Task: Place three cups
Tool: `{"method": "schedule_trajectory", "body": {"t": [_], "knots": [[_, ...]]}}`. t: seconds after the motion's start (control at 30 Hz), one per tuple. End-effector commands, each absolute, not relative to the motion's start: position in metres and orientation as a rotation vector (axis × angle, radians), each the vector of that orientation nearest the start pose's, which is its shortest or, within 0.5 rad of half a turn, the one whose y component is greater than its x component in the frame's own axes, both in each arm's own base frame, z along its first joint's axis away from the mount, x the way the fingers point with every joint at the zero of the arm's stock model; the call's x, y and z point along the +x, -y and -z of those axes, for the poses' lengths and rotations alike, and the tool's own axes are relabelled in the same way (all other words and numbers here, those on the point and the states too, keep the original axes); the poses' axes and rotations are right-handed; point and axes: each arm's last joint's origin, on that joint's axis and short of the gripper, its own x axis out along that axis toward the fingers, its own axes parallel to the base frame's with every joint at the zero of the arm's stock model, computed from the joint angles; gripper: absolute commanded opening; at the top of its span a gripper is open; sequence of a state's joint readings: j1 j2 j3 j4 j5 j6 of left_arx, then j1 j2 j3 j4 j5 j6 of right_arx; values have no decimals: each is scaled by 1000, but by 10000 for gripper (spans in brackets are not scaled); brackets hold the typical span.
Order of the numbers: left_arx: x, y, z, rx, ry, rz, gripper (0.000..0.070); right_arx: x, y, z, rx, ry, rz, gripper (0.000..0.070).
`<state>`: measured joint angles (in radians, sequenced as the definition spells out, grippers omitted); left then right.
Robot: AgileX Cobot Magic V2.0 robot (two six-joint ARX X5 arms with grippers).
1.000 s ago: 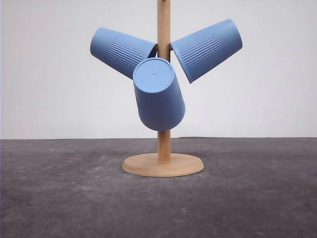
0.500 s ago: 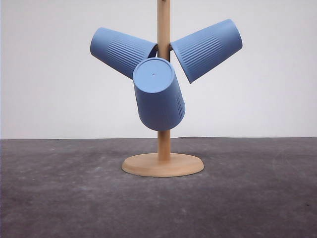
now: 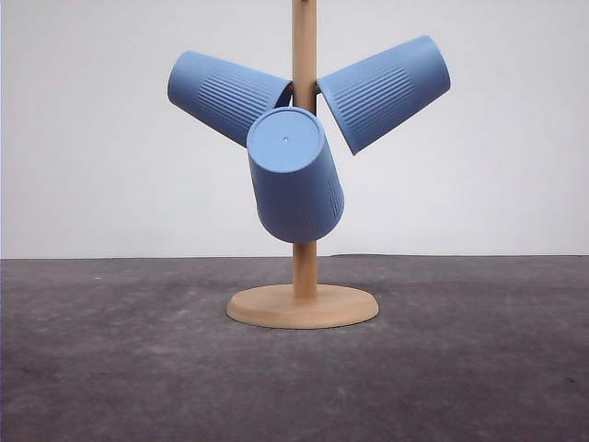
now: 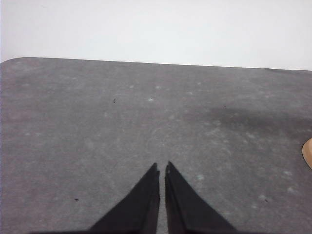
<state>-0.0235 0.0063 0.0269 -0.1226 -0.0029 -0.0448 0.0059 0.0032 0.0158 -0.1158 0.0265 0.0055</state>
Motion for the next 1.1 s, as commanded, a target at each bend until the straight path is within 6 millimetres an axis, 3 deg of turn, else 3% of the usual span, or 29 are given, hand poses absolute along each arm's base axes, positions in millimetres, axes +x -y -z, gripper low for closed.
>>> {"method": "schedule_trajectory", "body": {"t": [0.0,1.07], "knots": [[97,2,-157,-40,-104,16,0,97,0,-157,17,-96,21,29],[97,2,-157,-40,-104,16,0,97,0,-157,17,-96,21,30]]}}
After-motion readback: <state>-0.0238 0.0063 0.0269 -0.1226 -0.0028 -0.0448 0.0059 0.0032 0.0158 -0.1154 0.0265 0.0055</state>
